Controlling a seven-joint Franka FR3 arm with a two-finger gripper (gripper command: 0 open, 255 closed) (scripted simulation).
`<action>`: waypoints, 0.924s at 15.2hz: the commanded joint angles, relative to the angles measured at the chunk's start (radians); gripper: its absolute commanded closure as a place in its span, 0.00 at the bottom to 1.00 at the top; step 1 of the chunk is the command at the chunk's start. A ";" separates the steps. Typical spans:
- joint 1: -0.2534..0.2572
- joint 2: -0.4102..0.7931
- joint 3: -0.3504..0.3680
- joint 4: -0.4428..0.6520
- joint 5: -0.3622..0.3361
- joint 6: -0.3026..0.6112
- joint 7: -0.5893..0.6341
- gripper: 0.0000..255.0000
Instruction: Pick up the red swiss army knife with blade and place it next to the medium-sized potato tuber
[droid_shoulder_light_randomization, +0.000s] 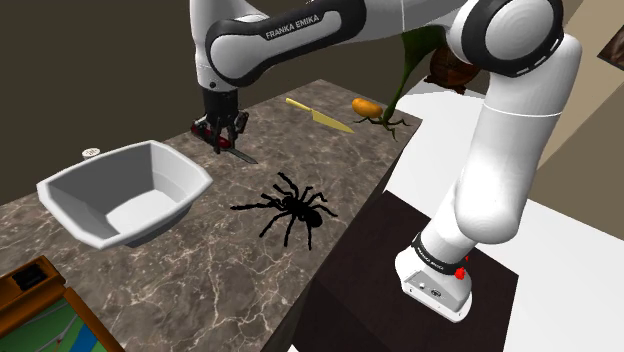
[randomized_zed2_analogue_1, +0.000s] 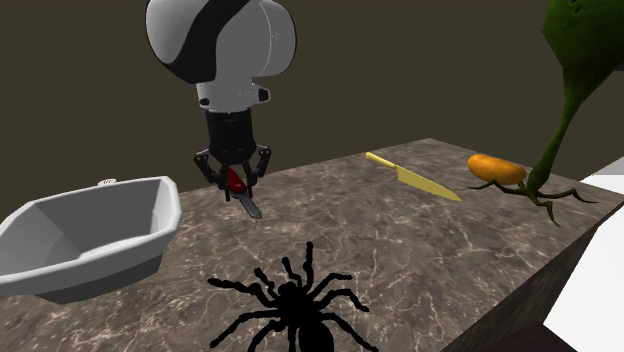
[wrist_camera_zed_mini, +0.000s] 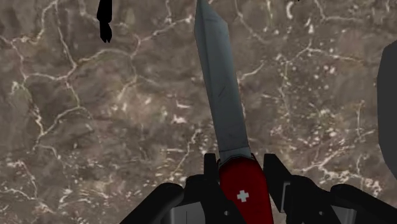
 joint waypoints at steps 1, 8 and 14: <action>-0.001 -0.010 0.001 0.012 0.004 -0.022 -0.002 1.00; -0.002 -0.036 0.004 0.074 0.013 -0.108 -0.008 1.00; -0.032 -0.099 -0.007 0.037 0.034 -0.133 -0.054 1.00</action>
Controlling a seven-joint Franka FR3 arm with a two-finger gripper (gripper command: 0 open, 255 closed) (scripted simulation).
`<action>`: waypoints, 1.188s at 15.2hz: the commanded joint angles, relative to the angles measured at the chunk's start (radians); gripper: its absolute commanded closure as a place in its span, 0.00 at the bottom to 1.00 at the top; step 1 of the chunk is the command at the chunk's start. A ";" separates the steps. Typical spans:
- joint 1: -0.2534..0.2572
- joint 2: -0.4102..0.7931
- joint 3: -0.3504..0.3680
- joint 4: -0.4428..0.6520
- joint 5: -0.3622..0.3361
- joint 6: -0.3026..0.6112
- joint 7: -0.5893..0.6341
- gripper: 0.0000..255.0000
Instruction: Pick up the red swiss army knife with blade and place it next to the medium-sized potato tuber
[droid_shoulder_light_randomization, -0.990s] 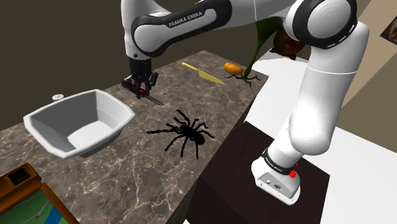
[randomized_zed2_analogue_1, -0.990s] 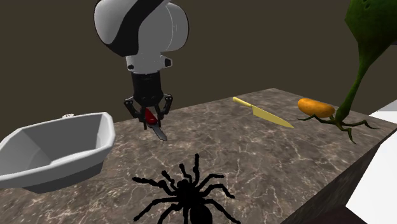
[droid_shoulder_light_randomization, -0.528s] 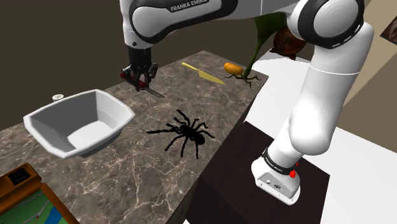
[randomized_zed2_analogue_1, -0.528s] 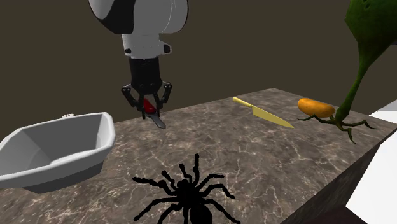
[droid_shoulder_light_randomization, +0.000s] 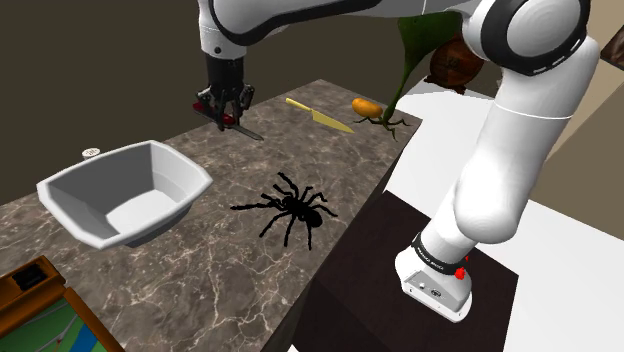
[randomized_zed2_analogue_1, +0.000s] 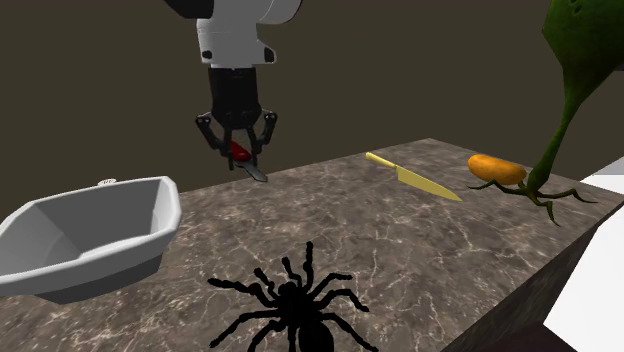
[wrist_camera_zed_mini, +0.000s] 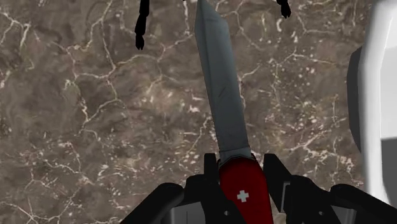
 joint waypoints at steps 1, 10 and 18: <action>-0.027 -0.050 -0.013 -0.066 0.016 0.018 -0.042 1.00; -0.134 -0.246 -0.102 -0.303 0.065 0.063 -0.254 1.00; -0.217 -0.361 -0.209 -0.432 0.067 0.075 -0.446 1.00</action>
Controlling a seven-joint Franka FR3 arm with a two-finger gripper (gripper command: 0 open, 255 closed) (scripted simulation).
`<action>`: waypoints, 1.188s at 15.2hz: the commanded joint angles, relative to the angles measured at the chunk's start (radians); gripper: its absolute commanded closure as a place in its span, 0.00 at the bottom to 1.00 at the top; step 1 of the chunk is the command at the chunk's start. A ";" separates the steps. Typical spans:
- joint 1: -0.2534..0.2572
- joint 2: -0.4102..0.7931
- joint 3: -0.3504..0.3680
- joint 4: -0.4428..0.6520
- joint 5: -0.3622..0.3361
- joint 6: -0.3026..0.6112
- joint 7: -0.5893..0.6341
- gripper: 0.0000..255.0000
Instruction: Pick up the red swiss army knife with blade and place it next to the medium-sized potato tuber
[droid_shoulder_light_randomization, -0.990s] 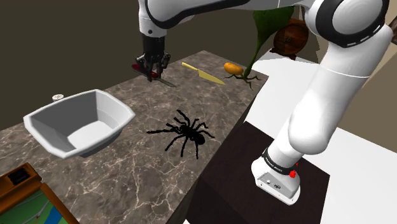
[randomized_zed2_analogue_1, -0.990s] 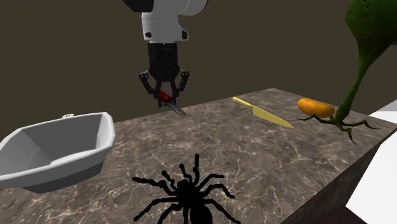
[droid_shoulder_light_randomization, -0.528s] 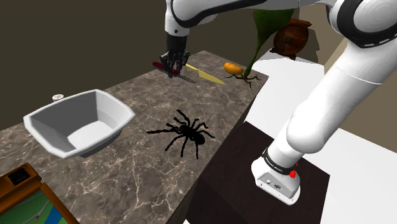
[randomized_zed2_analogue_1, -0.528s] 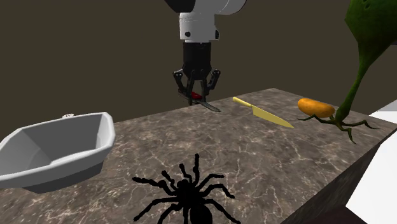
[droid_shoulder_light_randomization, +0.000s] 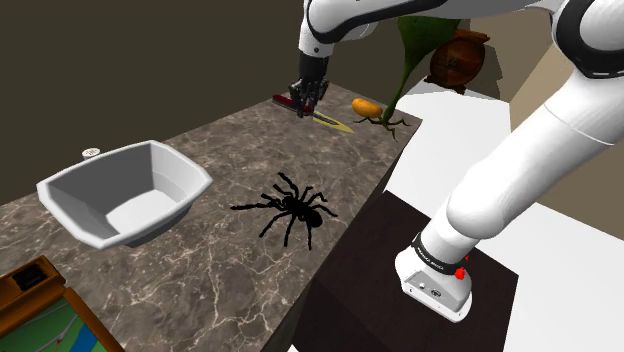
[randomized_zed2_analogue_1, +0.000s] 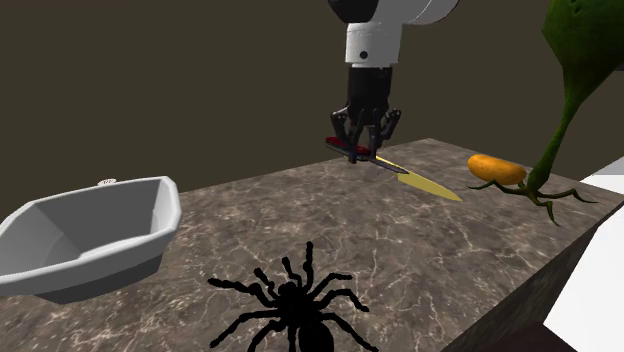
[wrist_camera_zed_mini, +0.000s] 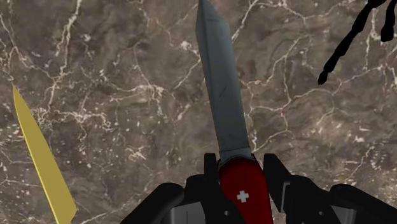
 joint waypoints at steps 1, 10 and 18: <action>-0.023 -0.020 -0.031 -0.023 -0.005 0.002 -0.053 1.00; -0.120 -0.067 -0.166 -0.071 -0.037 0.002 -0.270 1.00; -0.205 -0.039 -0.291 -0.037 -0.062 -0.002 -0.466 1.00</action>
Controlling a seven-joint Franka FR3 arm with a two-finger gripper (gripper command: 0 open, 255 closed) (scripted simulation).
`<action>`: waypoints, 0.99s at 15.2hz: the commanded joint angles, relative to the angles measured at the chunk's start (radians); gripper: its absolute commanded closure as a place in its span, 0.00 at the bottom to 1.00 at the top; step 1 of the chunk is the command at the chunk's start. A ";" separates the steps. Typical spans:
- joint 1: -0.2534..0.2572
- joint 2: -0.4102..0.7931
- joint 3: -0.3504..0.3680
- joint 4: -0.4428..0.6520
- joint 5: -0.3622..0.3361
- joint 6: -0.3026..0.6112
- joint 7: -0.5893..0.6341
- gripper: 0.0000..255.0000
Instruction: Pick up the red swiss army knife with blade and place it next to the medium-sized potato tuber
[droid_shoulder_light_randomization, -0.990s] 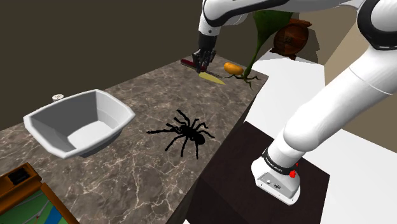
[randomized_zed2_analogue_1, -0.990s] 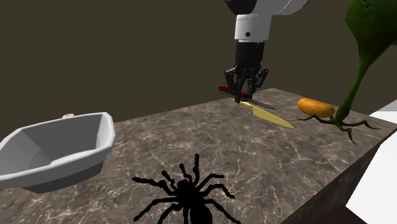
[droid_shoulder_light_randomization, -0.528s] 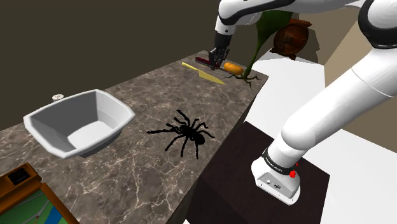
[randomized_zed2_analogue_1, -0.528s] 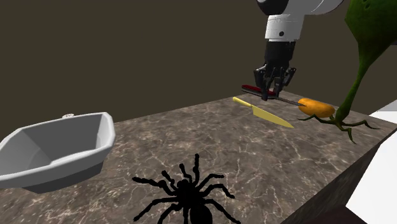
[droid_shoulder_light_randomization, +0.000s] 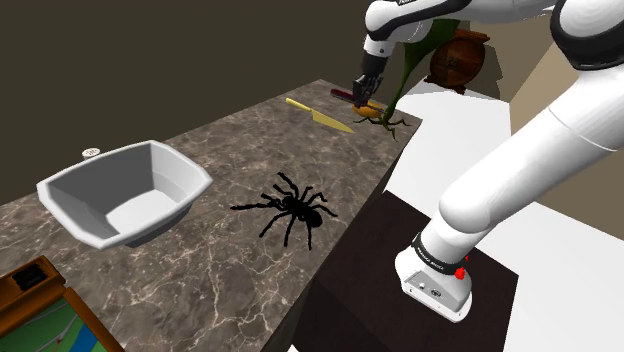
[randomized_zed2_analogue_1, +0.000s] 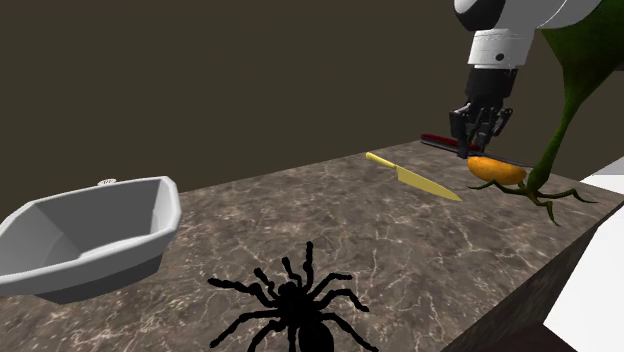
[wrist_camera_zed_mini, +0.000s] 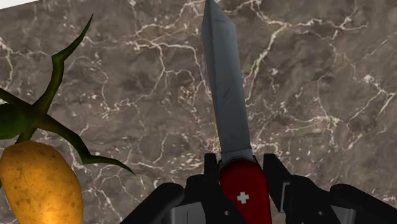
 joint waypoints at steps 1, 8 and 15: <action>-0.021 0.010 -0.031 0.020 -0.005 -0.009 -0.051 1.00; -0.037 0.049 -0.057 -0.021 -0.001 0.071 -0.093 1.00; -0.037 0.089 -0.061 -0.078 0.007 0.166 -0.101 1.00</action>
